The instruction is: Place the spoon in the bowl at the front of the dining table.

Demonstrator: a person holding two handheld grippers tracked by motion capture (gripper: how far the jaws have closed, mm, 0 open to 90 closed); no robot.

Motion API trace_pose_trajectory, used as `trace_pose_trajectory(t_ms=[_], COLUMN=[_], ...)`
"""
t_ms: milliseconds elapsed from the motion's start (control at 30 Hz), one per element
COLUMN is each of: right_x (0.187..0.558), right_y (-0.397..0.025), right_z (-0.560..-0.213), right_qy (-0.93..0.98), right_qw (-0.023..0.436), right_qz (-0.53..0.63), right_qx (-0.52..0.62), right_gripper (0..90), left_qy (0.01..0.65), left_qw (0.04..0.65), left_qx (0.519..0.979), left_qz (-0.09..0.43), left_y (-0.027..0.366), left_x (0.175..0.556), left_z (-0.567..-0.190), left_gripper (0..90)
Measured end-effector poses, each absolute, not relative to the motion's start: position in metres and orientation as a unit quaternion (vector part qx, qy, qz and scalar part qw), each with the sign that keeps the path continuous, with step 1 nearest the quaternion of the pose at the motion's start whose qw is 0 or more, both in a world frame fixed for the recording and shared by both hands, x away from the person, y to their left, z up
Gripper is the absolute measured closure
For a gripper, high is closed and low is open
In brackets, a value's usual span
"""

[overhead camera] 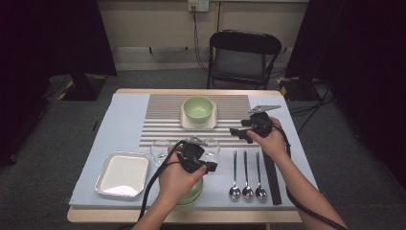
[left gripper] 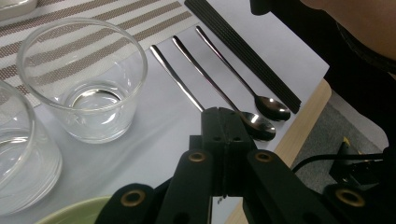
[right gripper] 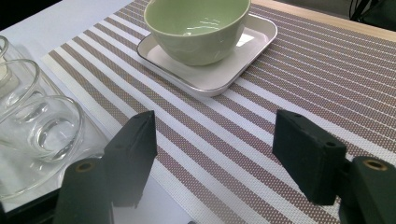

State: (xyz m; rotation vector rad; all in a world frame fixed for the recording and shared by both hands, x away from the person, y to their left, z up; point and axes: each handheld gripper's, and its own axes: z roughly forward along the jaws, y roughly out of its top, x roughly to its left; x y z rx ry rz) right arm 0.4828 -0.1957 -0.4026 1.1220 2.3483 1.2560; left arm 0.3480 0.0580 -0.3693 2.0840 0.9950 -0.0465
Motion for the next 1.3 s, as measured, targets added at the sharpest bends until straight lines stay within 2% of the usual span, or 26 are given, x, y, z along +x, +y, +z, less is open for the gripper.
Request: trace_pose_trajectory(t_ms=[1300], right_x=[0.478], right_y=[-0.192], right_z=[-0.408], right_qy=[0.809], right_qw=[0.119], right_qz=[0.433], right_qx=[0.379], right_gripper=[30.3], left_qy=[0.386], left_qw=[0.394], left_qx=[0.834], left_qz=[-0.033], left_y=[0.025], left_x=[0.346], left_z=[-0.378], left_gripper=[90.0])
